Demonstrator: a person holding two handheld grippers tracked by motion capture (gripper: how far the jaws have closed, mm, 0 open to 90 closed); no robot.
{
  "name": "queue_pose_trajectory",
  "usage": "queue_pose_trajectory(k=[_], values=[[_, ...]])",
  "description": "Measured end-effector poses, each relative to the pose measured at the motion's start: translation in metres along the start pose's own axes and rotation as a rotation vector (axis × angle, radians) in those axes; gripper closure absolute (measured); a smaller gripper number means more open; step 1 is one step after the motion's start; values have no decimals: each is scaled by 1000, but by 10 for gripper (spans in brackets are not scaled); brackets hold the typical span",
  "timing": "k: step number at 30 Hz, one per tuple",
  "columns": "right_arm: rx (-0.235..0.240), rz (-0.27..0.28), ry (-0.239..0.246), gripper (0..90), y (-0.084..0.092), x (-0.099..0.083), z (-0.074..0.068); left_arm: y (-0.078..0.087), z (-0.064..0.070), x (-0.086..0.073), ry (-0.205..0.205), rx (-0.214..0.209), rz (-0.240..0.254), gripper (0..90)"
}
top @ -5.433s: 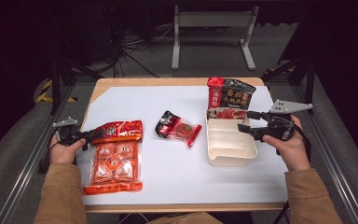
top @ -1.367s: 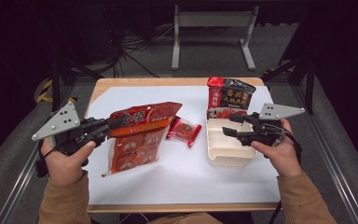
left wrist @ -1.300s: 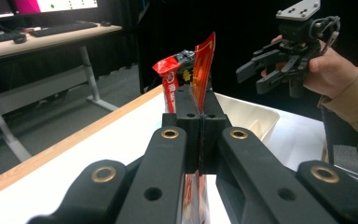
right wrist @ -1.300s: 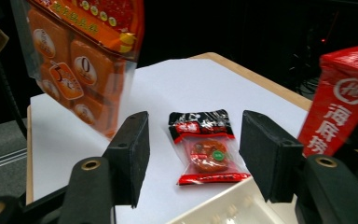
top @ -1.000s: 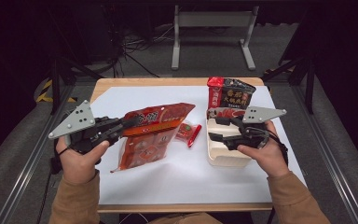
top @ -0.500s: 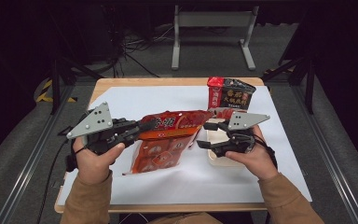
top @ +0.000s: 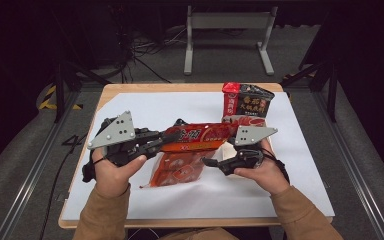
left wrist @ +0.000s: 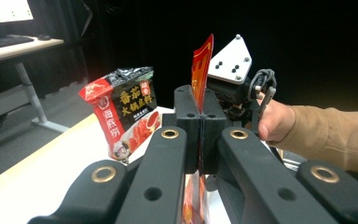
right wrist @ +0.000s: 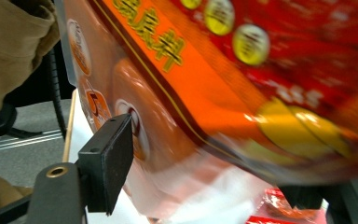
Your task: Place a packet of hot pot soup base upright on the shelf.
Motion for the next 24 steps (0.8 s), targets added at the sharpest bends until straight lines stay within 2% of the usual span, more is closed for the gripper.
queue_pose_trajectory(k=[3, 7, 11, 17, 24], values=[[21, 4, -2, 274, -2, -1, -3, -1, 1, 0, 7, -9, 4, 900], [55, 24, -8, 269, -5, -3, -3, -1, 4, 1, -13, -20, 15, 900], [84, 26, -25, 271, -7, -5, -3, -1, 4, 1, -13, -18, 18, 900], [108, 12, -35, 368, -5, -5, -4, 0, 3, 1, -12, -18, 21, 900], [159, 46, -22, 514, -2, -2, -10, 0, 2, -1, -4, -16, 20, 900]])
Point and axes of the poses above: each handheld gripper's, and its own axes: y roughly backward along the jaws, x roughly out of its top, z roughly to its right, the point moved 5 cm from there along -y, roughly forward along the jaws, and after that the axes turned 13 degrees about z, right-handed, at the moved point
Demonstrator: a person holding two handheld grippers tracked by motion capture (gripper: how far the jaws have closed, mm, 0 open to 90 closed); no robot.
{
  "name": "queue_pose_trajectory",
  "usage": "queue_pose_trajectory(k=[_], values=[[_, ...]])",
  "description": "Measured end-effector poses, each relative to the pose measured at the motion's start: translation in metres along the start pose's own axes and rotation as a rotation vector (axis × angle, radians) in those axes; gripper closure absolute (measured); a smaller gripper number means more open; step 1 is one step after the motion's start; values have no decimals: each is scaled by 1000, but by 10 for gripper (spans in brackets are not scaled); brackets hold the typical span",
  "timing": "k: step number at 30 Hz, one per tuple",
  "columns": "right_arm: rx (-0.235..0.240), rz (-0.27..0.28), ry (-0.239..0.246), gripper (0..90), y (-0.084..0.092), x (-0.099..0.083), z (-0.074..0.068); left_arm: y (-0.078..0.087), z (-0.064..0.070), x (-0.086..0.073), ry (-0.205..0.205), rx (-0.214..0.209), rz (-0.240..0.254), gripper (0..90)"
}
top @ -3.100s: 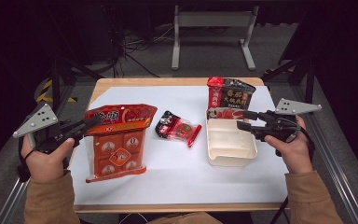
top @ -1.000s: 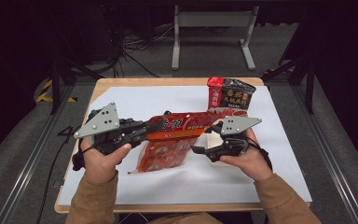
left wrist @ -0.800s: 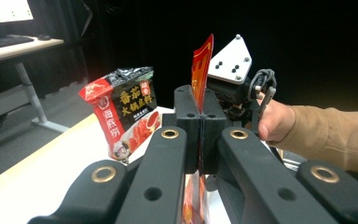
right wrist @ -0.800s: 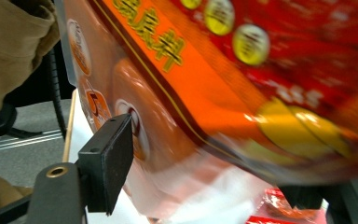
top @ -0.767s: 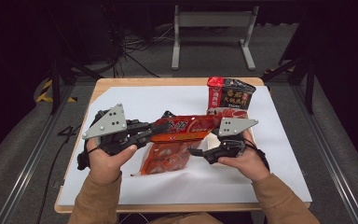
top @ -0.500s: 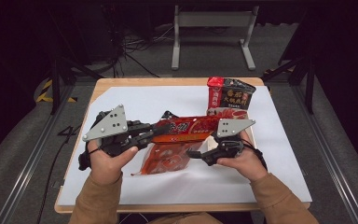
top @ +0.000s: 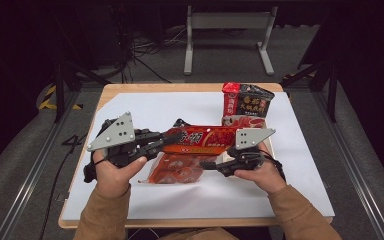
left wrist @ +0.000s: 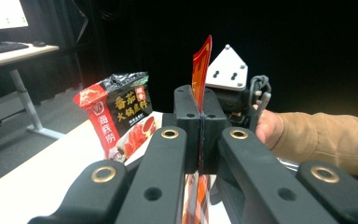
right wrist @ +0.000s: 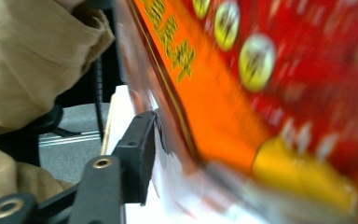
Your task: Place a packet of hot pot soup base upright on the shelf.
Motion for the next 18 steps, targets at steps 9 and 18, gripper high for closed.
queue_pose_trajectory(k=[9, 18], values=[[34, -19, 66, 685, 1, 5, -8, 1, -4, -1, 10, 13, 18, 900], [20, -54, 76, 698, 6, 12, -10, 2, -6, -1, 20, 13, 23, 893]])
Point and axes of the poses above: each handheld gripper's, and its own axes: y roughly backward along the jaws, x roughly out of its top, z roughly to its right, the point moved 5 cm from there along -y, roughly forward along the jaws, and after that the axes turned 13 degrees about z, right-handed, at the moved point
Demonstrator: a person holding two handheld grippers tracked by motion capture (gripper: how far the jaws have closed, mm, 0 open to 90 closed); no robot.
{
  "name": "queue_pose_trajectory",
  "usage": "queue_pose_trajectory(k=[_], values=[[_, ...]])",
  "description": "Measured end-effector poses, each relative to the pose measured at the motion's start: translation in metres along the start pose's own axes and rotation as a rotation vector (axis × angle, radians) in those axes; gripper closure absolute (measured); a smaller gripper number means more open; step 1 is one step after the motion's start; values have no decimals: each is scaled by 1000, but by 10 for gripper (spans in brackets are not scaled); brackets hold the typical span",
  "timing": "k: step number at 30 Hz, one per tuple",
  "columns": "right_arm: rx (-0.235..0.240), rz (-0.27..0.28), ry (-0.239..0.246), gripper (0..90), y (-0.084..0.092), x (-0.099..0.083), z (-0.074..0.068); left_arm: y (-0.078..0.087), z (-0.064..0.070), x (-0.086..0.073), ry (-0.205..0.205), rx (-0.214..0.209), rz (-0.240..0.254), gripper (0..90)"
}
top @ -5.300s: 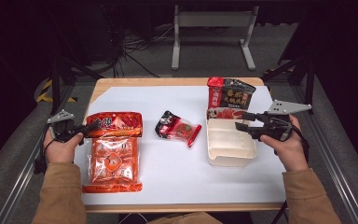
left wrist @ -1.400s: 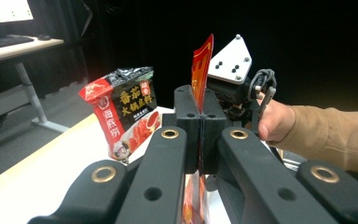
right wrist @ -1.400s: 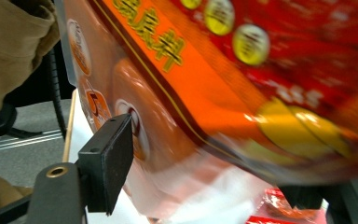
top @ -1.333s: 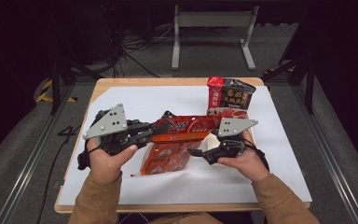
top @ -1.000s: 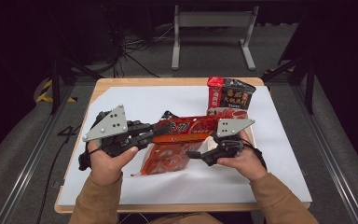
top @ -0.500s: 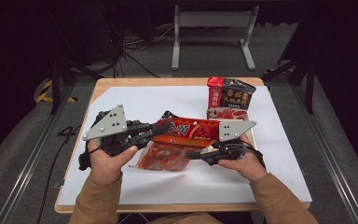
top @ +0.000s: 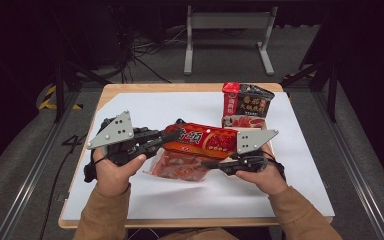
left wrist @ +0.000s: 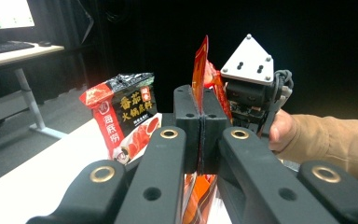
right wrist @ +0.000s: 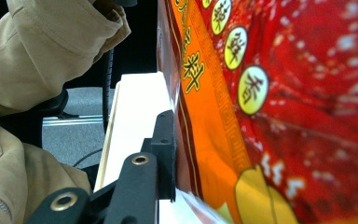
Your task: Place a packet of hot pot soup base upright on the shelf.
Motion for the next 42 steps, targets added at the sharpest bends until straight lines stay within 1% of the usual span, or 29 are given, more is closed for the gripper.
queue_pose_trajectory(k=[2, 3, 5, 6, 8, 10, 11, 14, 15, 19, 22, 23, 26, 28, 29, 31, 32, 34, 35, 37, 42], values=[[-2, -12, 2, 699, 2, 2, -1, 1, -2, 0, 14, 0, 0, 880], [-4, -18, -3, 699, 3, 4, -1, 1, -3, 0, 20, 3, 6, 869], [-9, -26, -17, 699, 6, 7, -1, 2, -4, -1, 36, 1, 2, 843], [-12, -28, -19, 700, 7, 8, -1, 2, -5, -2, 37, 6, -1, 830], [-29, -33, -28, 700, 9, 10, -1, 2, -7, -3, 48, 13, -2, 786], [-41, -37, -32, 700, 11, 12, 0, 2, -9, -5, 63, 22, -16, 749], [-42, -38, -38, 700, 12, 12, 0, 2, -10, -6, 56, 29, -21, 727], [-53, -37, -61, 700, 16, 14, 2, 3, -12, -8, 57, 48, -36, 658], [-61, -36, -69, 700, 18, 16, 3, 3, -13, -8, 53, 53, -39, 621], [-82, -36, -73, 700, 23, 21, 5, 4, -17, -9, 41, 90, -50, 455], [-98, -40, -89, 701, 28, 26, 5, 7, -22, -12, 33, 124, -68, 374], [-104, -46, -92, 701, 29, 28, 6, 8, -23, -12, 33, 127, -67, 358], [-112, -48, -95, 701, 32, 31, 7, 10, -26, -14, 37, 136, -71, 330], [-128, -47, -103, 701, 35, 35, 9, 13, -29, -16, 35, 145, -81, 319], [-140, -47, -116, 700, 36, 38, 11, 15, -31, -17, 39, 142, -83, 311], [-155, -50, -133, 700, 39, 43, 14, 16, -34, -20, 74, 108, -82, 290], [-162, -52, -138, 700, 40, 46, 15, 16, -36, -23, 87, 103, -77, 287], [-171, -56, -145, 700, 42, 50, 17, 17, -40, -26, 84, 116, -82, 281], [-179, -59, -150, 700, 43, 53, 17, 18, -42, -28, 89, 125, -83, 275], [-189, -61, -155, 700, 45, 57, 20, 18, -45, -30, 87, 127, -81, 264], [-215, -74, -174, 700, 51, 64, 26, 19, -52, -37, 79, 159, -102, 249]])
Point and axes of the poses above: each handheld gripper's, and its own axes: y roughly backward along the jaws, x roughly out of its top, z roughly to its right, the point moved 5 cm from there along -y, roughly forward along the jaws, and after that the axes turned 13 degrees about z, right-handed, at the moved point
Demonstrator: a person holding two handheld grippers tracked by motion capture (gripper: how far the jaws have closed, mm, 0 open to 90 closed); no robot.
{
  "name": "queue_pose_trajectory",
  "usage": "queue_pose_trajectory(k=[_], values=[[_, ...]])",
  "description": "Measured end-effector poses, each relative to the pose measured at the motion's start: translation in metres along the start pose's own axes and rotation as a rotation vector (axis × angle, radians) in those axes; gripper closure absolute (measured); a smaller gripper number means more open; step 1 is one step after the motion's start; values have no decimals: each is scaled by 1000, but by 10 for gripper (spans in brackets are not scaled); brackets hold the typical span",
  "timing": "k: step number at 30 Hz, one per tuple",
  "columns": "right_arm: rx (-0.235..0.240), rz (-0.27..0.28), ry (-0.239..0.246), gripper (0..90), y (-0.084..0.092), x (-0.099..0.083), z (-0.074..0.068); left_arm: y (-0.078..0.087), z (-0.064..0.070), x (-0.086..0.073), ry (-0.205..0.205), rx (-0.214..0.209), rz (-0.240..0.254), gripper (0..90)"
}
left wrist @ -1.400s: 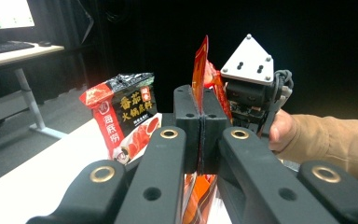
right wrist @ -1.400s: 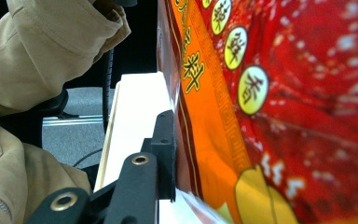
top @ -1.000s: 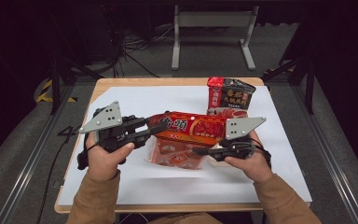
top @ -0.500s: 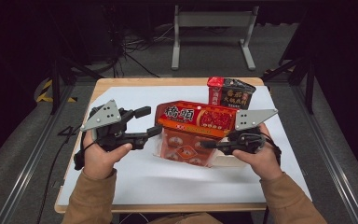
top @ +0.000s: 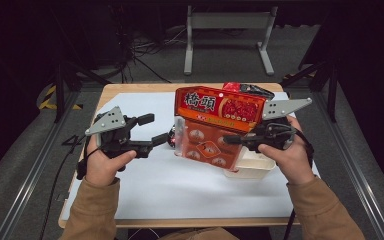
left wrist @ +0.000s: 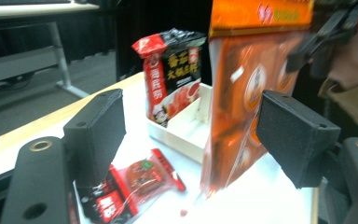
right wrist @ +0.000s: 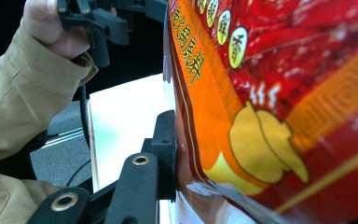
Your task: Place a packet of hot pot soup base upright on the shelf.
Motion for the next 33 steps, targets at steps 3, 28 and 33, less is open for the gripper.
queue_pose_trajectory(k=[3, 28, 33], values=[[-19, -3, -7, 700, 4, 4, 4, -1, -4, -4, -3, 15, -14, 240], [-201, 26, 5, 700, 39, 16, 47, -8, -34, -35, 40, 68, -77, 209], [-222, 34, 18, 700, 45, 17, 53, -8, -37, -38, 52, 75, -85, 206]])
Point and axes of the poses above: each handheld gripper's, and its own axes: y roughly backward along the jaws, x roughly out of its top, z roughly to its right, the point moved 5 cm from there along -y, roughly forward along the jaws, and after that the axes turned 13 degrees about z, right-handed, at the moved point
